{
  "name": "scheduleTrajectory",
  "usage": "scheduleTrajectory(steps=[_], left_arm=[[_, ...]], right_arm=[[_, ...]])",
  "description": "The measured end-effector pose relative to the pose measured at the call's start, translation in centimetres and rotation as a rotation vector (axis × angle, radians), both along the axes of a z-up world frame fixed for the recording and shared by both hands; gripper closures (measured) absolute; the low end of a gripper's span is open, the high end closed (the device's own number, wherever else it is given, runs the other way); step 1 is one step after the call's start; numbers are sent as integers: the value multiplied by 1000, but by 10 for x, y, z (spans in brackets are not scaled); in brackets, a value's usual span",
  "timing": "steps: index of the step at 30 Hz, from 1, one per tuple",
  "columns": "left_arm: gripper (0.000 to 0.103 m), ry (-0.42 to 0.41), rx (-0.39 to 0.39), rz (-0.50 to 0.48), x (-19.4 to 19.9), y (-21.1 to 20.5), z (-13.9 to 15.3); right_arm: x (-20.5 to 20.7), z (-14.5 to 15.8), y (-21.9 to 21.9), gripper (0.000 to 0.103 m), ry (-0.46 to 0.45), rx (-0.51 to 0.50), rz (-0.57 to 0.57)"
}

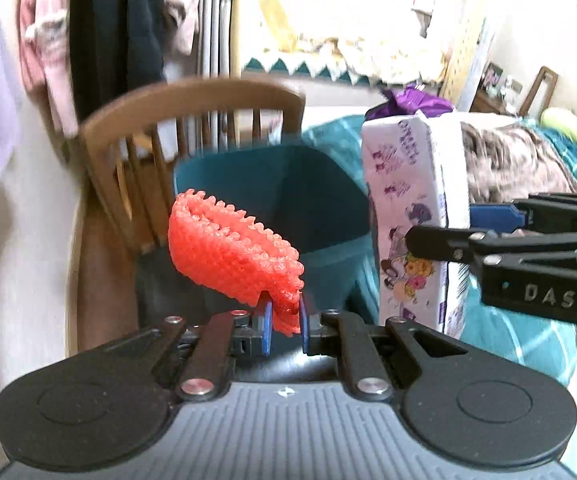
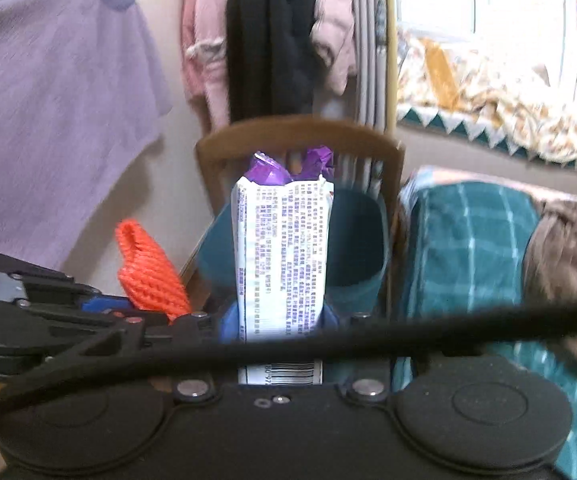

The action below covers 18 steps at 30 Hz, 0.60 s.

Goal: Collect trash
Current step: 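Raise both tools over the wastebasket and open both to drop the items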

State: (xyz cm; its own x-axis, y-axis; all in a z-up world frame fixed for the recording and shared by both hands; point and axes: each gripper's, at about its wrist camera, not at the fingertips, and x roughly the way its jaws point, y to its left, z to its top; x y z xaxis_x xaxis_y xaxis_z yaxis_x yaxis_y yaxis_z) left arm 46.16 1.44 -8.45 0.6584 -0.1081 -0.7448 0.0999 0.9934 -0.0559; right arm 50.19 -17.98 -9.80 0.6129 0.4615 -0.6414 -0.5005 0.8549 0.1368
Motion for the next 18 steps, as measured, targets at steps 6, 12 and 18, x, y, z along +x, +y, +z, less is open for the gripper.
scheduleTrajectory(steps=[6, 12, 18], left_arm=[[90, -3, 20, 17, 80, 2, 10], [90, 95, 22, 45, 116, 15, -10], [90, 192, 34, 36, 137, 11, -49]], right_arm=[[59, 9, 18, 61, -59, -12, -34], [102, -5, 32, 61, -59, -24, -69], [125, -34, 45, 61, -12, -57, -105]])
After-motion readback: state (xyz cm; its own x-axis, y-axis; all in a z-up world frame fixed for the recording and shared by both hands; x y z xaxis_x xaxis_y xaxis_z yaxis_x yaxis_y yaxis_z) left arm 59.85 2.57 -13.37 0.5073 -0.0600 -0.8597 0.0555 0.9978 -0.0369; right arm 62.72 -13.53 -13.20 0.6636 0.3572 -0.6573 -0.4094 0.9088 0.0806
